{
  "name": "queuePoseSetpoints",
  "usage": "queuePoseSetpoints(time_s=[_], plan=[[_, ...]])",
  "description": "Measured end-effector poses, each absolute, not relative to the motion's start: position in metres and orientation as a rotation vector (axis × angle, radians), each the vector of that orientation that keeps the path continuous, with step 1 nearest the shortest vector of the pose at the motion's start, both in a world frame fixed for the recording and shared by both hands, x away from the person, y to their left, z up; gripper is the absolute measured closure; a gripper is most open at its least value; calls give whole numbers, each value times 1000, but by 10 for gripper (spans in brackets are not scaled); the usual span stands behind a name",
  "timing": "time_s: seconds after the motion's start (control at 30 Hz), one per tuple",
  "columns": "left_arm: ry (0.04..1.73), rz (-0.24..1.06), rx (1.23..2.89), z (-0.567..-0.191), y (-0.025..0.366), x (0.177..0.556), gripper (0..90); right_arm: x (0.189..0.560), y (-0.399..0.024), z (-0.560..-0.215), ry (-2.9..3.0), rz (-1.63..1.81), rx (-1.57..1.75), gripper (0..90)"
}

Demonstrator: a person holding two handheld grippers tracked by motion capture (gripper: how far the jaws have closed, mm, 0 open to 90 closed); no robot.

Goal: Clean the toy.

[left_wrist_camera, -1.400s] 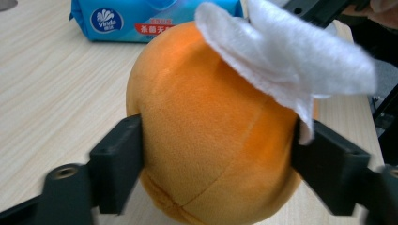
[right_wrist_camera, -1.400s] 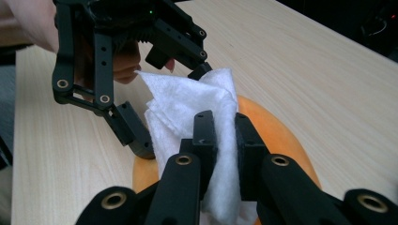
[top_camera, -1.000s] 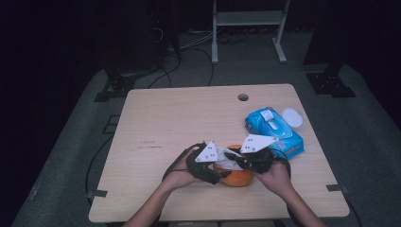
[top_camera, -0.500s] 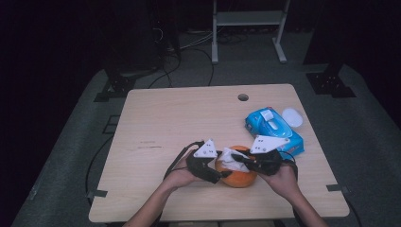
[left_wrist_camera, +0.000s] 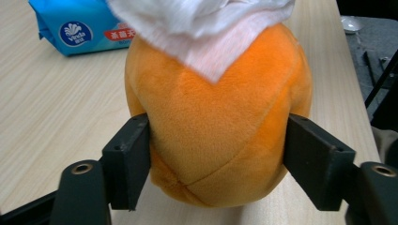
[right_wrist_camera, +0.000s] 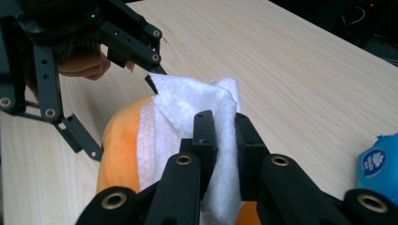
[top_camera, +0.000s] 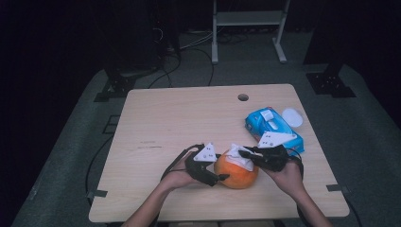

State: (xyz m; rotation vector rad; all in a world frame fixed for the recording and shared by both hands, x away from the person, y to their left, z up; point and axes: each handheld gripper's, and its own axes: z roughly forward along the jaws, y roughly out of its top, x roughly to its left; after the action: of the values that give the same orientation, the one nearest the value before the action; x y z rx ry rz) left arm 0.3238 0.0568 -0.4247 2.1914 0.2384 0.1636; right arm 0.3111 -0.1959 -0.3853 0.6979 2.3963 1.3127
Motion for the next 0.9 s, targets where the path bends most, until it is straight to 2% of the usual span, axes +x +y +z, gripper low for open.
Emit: queuePoseSetpoints(time_s=[0.13,0.2,0.23,0.37,0.6,0.9], plan=[[255,86,2149,-421,58,327,160,305,-197,-390,2383,1332,683,812],[283,60,2122,-419,59,329,147,302,-195,-390,2387,1348,671,811],[293,53,2119,-419,59,329,151,301,-193,-391,2387,1340,662,811],[276,83,2141,-420,57,326,262,298,-184,-386,2395,1324,623,811],[223,115,2208,-421,54,321,273,292,-149,-385,2464,1284,504,811],[265,81,2212,-431,66,331,281,302,-191,-387,2408,1281,664,810]])
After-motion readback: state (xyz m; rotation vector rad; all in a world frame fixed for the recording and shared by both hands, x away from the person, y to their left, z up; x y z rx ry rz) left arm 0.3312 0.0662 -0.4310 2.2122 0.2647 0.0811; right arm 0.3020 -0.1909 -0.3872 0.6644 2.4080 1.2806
